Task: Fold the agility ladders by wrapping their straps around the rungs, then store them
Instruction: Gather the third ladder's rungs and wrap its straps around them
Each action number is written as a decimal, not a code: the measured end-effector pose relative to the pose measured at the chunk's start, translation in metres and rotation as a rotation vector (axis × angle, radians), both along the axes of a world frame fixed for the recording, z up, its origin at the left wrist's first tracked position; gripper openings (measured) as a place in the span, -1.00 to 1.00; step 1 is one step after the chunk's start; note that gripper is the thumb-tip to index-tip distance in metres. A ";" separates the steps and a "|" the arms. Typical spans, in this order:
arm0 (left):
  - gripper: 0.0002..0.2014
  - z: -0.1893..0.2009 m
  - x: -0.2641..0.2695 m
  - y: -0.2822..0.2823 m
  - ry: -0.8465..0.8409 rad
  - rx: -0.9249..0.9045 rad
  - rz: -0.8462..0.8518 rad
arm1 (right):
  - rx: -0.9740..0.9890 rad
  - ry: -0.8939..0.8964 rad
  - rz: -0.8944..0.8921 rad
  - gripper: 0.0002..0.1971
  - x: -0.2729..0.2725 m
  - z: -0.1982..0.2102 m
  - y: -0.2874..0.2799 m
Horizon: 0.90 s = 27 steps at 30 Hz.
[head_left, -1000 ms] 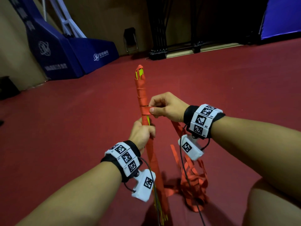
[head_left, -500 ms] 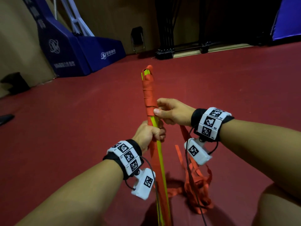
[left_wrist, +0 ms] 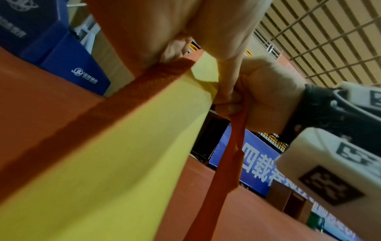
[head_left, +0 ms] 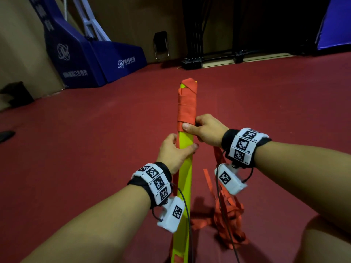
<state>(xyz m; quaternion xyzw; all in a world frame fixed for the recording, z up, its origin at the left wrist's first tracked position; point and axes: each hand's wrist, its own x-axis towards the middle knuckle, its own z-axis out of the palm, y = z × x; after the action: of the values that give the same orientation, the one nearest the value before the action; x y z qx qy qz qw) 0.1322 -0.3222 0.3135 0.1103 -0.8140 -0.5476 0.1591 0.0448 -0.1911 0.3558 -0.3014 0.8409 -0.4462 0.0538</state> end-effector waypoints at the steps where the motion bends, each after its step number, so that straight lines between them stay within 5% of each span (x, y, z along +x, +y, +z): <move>1: -0.42 0.003 0.001 0.000 0.002 -0.074 0.018 | 0.005 0.008 -0.012 -0.56 0.000 0.000 0.000; 7: -0.41 0.005 0.003 0.005 -0.123 -0.448 0.029 | 0.053 0.085 -0.055 -0.59 0.007 0.001 -0.003; 10: -0.43 0.005 0.001 0.005 -0.190 -0.484 0.025 | 0.061 0.133 -0.034 -0.57 0.009 -0.001 -0.006; 15: -0.46 0.008 0.001 -0.003 -0.233 -0.368 -0.049 | -0.002 0.090 0.135 -0.60 0.006 -0.002 -0.005; 20: -0.35 -0.006 -0.008 -0.012 -0.192 -0.101 -0.069 | -0.015 0.036 0.287 -0.85 0.008 0.002 0.001; 23: -0.62 0.005 -0.001 -0.002 -0.187 0.086 -0.111 | -0.025 0.052 0.291 -0.90 0.007 0.002 0.002; 27: -0.60 0.011 0.003 0.004 -0.143 0.235 -0.148 | -0.028 0.086 0.218 -0.79 0.004 -0.004 -0.002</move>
<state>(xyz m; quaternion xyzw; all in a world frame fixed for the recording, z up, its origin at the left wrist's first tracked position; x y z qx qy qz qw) 0.1357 -0.3179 0.3245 0.1065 -0.7596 -0.6400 0.0458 0.0485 -0.1927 0.3521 -0.4106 0.7984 -0.4360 0.0619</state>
